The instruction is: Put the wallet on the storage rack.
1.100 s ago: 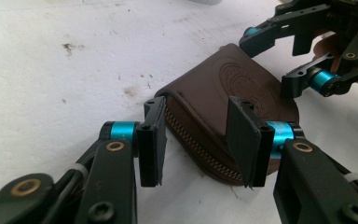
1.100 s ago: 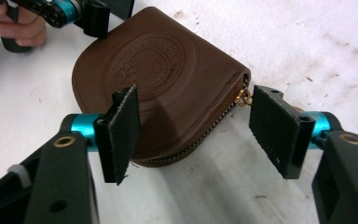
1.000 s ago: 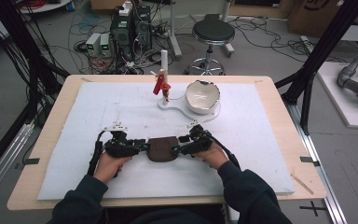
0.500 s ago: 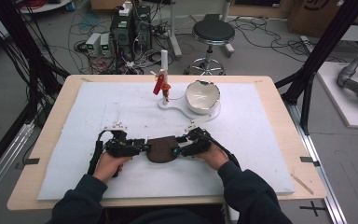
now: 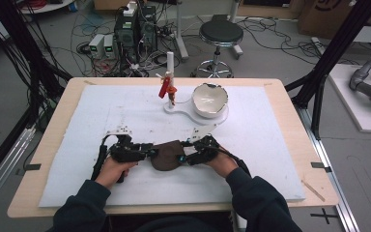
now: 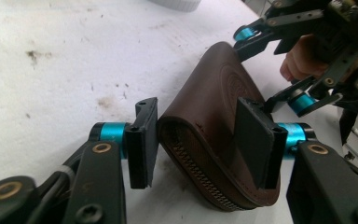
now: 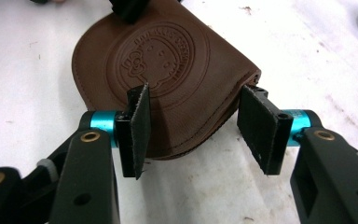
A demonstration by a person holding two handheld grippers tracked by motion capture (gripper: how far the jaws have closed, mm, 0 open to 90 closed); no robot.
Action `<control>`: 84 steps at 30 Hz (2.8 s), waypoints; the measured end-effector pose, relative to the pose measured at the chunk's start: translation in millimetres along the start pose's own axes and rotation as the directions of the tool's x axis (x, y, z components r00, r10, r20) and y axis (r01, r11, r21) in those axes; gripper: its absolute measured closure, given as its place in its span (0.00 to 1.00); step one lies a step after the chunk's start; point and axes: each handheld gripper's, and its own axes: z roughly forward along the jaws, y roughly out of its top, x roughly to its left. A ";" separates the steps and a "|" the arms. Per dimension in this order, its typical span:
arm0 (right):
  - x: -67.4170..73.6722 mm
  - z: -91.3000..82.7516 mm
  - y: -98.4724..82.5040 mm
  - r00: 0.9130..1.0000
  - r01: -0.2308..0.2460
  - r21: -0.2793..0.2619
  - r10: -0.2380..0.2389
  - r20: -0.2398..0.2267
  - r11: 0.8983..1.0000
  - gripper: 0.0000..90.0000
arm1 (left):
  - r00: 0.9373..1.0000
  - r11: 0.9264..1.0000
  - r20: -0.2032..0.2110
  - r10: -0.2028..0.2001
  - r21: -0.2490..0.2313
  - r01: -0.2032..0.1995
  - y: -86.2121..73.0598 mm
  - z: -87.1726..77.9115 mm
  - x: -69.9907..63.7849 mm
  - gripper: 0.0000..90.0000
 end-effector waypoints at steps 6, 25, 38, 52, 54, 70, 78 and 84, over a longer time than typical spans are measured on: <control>-7.8 0.0 -4.2 0.996 -0.071 -0.013 0.070 -0.049 0.997 0.50 | 0.999 0.998 0.032 0.043 -0.049 -0.041 2.0 -3.7 -1.9 0.62; -39.2 13.1 -9.1 0.920 -0.259 -0.127 0.204 -0.335 0.957 0.44 | 0.976 0.977 0.107 0.188 -0.118 -0.175 5.0 -6.8 -12.6 0.69; -39.5 -8.2 -2.5 0.959 -0.222 -0.175 0.182 -0.217 0.959 0.65 | 0.995 0.994 -0.009 0.098 -0.041 -0.098 4.8 -8.2 -7.3 0.54; -38.5 -34.2 -1.6 0.985 -0.167 -0.274 0.169 -0.017 0.947 0.73 | 0.989 0.988 -0.122 0.078 -0.122 -0.093 8.1 -23.1 -1.6 0.53; -37.2 -31.3 -2.5 0.984 -0.179 -0.253 0.171 -0.054 0.951 0.72 | 0.989 0.988 -0.128 0.076 -0.127 -0.092 8.4 -25.0 -0.7 0.53; -36.3 -27.4 -0.3 0.985 -0.165 -0.220 0.173 0.017 0.961 0.73 | 0.971 0.977 -0.212 0.114 -0.151 -0.148 12.1 -45.7 7.2 0.54; -51.4 -62.2 9.3 0.978 -0.131 -0.306 0.173 0.113 0.943 0.73 | 0.943 0.965 -0.307 0.125 -0.184 -0.187 14.6 -72.8 22.1 0.30; -74.8 -86.4 28.2 0.973 -0.085 -0.320 0.147 0.175 0.943 0.73 | 0.932 0.963 -0.349 0.096 -0.202 -0.176 13.5 -86.6 33.0 0.22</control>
